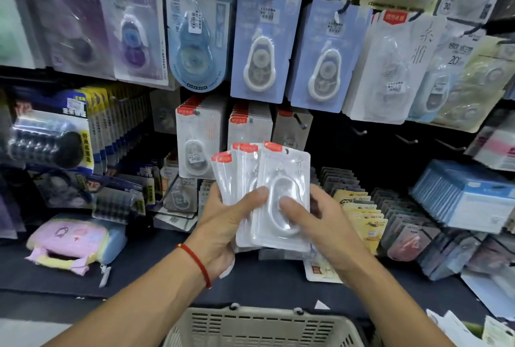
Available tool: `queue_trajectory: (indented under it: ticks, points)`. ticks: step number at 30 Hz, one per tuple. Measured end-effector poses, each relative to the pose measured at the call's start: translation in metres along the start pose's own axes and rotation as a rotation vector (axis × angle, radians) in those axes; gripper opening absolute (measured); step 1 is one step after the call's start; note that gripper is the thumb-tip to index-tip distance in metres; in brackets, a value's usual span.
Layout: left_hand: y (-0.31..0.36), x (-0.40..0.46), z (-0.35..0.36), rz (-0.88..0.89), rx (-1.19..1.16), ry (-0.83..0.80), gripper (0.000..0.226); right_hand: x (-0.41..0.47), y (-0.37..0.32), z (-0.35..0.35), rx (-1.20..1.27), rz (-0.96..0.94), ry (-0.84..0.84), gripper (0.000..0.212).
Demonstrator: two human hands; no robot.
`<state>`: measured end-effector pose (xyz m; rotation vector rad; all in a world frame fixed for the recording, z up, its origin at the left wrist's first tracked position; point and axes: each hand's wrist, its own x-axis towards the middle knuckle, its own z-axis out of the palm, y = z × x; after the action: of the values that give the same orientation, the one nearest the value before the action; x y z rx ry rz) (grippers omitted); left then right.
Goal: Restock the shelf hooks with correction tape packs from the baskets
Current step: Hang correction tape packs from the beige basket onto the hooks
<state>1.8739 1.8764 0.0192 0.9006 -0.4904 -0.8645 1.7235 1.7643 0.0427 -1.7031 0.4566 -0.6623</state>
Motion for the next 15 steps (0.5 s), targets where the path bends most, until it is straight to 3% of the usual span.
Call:
queue_trajectory:
  ticks: [5,9,15]
  points:
    - [0.010,-0.004,-0.001,0.048,-0.032,0.028,0.076,0.006,-0.006,0.015,0.040,-0.087,0.103,0.044]
    - [0.018,-0.005,-0.007,0.123,0.001,0.184,0.086,0.023,0.006,0.007,0.120,-0.099,0.322,0.034]
    - [0.026,-0.006,-0.017,0.237,0.132,0.324,0.074,0.051,0.012,-0.008,0.031,-0.189,0.320,0.027]
